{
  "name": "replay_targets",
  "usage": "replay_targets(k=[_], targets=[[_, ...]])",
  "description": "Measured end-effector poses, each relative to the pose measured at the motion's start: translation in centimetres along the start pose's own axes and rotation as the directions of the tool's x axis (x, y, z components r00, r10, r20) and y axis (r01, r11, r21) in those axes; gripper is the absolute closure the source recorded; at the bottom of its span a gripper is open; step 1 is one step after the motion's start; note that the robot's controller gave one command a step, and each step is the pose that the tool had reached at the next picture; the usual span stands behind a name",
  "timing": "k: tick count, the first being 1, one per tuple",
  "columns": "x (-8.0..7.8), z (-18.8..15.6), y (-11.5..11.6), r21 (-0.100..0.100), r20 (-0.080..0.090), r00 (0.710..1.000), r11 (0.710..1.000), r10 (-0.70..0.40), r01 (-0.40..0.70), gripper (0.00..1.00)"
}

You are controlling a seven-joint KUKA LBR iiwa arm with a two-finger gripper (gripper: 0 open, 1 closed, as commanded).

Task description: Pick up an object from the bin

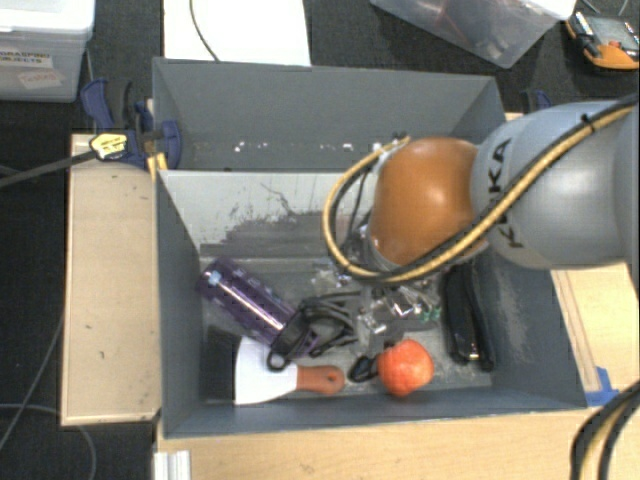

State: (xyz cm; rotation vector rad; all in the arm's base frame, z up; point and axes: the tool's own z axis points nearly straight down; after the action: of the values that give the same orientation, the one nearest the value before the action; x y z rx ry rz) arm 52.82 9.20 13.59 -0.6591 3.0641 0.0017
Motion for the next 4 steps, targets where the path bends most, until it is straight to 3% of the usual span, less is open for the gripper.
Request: replay_targets(k=[1, 2, 3, 4], targets=[[6.4, 3.5, -5.7, -0.003, -0.009, 0.999, 0.999, 0.036, -0.036, 0.00], [2.0, 6.5, 0.0, 0.000, 0.008, 0.999, 0.999, -0.053, 0.053, 0.00], [8.5, 6.5, -8.0, 0.001, -0.006, 0.998, 0.999, 0.055, -0.055, 1.00], [8.5, 6.5, -8.0, 0.001, -0.006, 0.998, 0.999, 0.055, -0.055, 1.00]])
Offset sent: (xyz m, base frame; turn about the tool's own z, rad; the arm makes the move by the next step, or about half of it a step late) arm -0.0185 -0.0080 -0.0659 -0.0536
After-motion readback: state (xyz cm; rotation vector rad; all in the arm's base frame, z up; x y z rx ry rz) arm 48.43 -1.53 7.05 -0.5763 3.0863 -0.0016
